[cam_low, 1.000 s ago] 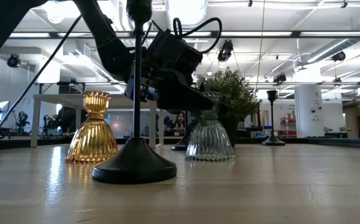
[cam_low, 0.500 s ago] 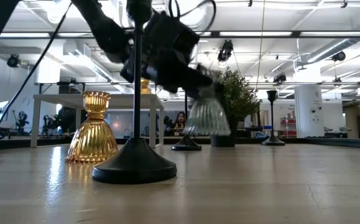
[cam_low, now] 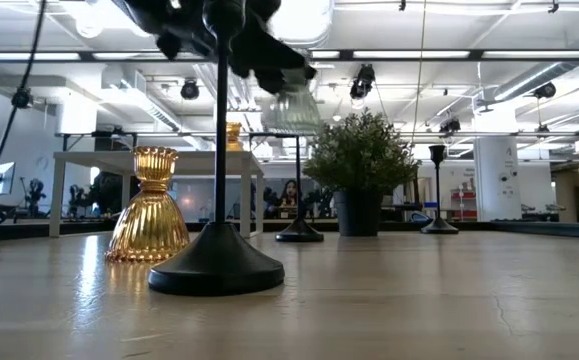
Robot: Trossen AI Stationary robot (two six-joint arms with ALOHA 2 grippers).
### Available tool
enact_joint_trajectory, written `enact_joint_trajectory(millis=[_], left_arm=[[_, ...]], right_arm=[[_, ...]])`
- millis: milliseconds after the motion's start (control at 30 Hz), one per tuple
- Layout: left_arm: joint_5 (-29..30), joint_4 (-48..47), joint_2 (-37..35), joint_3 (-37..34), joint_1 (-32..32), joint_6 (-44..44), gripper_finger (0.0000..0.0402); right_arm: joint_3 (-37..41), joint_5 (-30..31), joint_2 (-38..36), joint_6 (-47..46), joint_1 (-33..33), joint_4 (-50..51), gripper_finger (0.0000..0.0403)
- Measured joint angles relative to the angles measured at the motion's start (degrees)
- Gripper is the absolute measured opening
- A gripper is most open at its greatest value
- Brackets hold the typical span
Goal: Pick & Place candle stick holders
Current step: Put the top transparent glass candle holder on the shelf
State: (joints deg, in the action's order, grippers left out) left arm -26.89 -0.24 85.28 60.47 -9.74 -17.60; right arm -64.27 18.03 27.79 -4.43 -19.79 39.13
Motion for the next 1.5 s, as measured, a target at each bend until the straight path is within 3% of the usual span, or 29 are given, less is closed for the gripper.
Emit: enact_joint_trajectory(millis=[367,633,933,1500], left_arm=[[8.2,-15.2,-18.3,-2.8,-4.0,8.6,0.016],[28.4,-22.8,-28.7,-4.1,-5.3,13.3,0.016],[41.8,-12.6,-32.1,-11.4,-13.7,20.2,0.016],[43.2,9.2,-30.6,-25.0,-29.4,24.1,0.016]], right_arm=[[0.1,0.1,0.0,0.0,0.0,0.0,0.0008],[0.1,0.1,0.0,0.0,0.0,0.0,0.0008],[0.1,0.1,0.0,0.0,0.0,0.0,0.0008],[0.1,0.1,0.0,0.0,0.0,0.0,0.0008]])
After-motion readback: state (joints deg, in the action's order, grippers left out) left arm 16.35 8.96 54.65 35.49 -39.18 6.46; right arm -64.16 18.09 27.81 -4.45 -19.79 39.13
